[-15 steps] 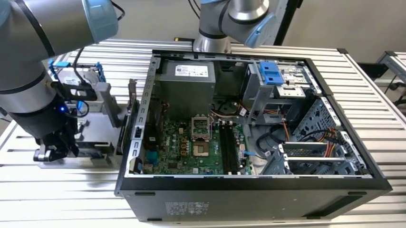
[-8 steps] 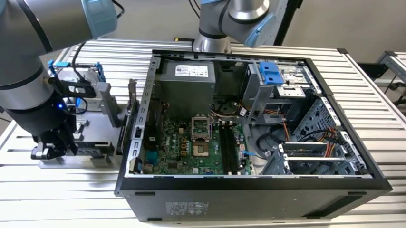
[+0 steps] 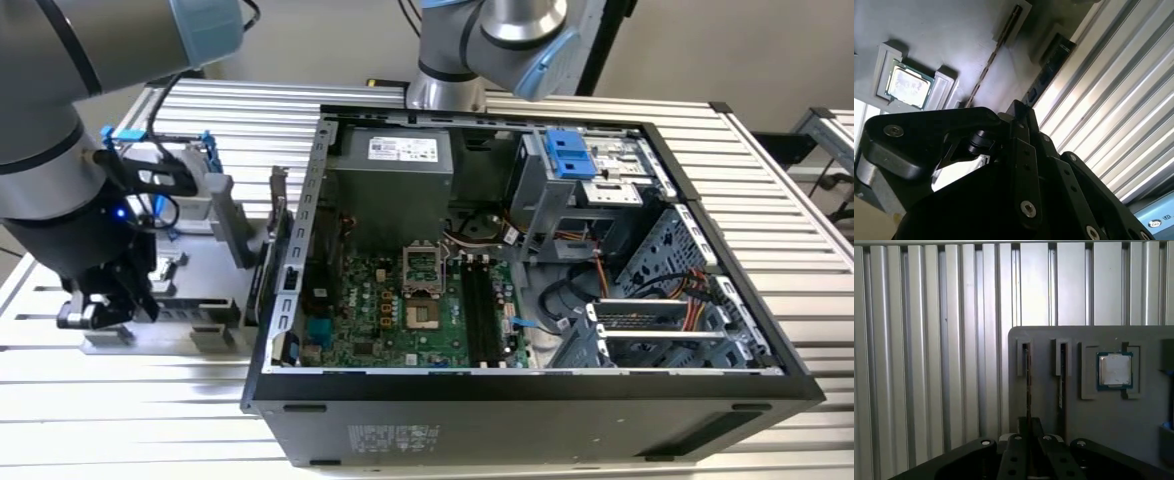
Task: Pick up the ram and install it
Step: 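Pick up the ram and move it above insertion slot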
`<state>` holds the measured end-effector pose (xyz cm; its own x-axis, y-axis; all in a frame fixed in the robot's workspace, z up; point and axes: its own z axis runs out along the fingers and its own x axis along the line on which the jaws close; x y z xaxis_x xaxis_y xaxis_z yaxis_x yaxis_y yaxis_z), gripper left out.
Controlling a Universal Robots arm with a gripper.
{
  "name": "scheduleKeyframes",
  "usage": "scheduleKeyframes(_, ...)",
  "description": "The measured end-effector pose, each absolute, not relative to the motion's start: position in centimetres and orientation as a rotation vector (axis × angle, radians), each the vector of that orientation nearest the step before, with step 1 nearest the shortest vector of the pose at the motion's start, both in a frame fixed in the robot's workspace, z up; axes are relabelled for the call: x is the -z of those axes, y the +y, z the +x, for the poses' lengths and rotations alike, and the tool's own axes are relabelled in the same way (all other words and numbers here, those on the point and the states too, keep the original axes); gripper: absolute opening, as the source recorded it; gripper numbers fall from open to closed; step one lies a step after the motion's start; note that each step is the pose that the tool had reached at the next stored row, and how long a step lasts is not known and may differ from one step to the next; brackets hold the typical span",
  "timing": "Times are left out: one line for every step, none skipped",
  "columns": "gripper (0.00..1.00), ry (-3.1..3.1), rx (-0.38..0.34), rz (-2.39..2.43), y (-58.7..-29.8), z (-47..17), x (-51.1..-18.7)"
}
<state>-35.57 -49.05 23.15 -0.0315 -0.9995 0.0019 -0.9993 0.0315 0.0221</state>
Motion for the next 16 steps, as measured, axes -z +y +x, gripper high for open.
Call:
scheduleKeyframes(0.0, -2.244, 0.023, 2.174, -49.1, -35.6, -23.3)
scheduleKeyframes(0.0, -2.244, 0.023, 2.174, -49.1, -35.6, -23.4)
scheduleKeyframes(0.0, -2.244, 0.023, 2.174, -49.0, -35.6, -23.5)
scheduleKeyframes(0.0, -2.244, 0.023, 2.174, -49.1, -35.6, -23.7)
scheduleKeyframes(0.0, -2.244, 0.023, 2.175, -49.0, -35.6, -23.8)
scheduleKeyframes(0.0, -2.244, 0.023, 2.174, -49.1, -35.6, -24.0)
scheduleKeyframes(0.0, -2.244, 0.023, 2.174, -49.1, -35.6, -24.1)
scheduleKeyframes(0.0, -2.244, 0.023, 2.174, -49.1, -35.6, -24.2)
scheduleKeyframes(0.0, -2.244, 0.023, 2.174, -49.0, -35.6, -24.3)
scheduleKeyframes(0.0, -2.244, 0.023, 2.174, -49.0, -35.6, -24.4)
scheduleKeyframes(0.0, -2.244, 0.023, 2.174, -49.0, -35.6, -24.5)
scheduleKeyframes(0.0, -2.244, 0.023, 2.174, -49.0, -35.6, -24.7)
scheduleKeyframes(0.0, -2.244, 0.023, 2.174, -49.0, -35.6, -24.8)
scheduleKeyframes(0.0, -2.244, 0.023, 2.174, -49.0, -35.6, -24.9)
scheduleKeyframes(0.0, -2.244, 0.023, 2.174, -49.0, -35.6, -25.1)
scheduleKeyframes(0.0, -2.244, 0.023, 2.174, -49.0, -35.6, -25.3)
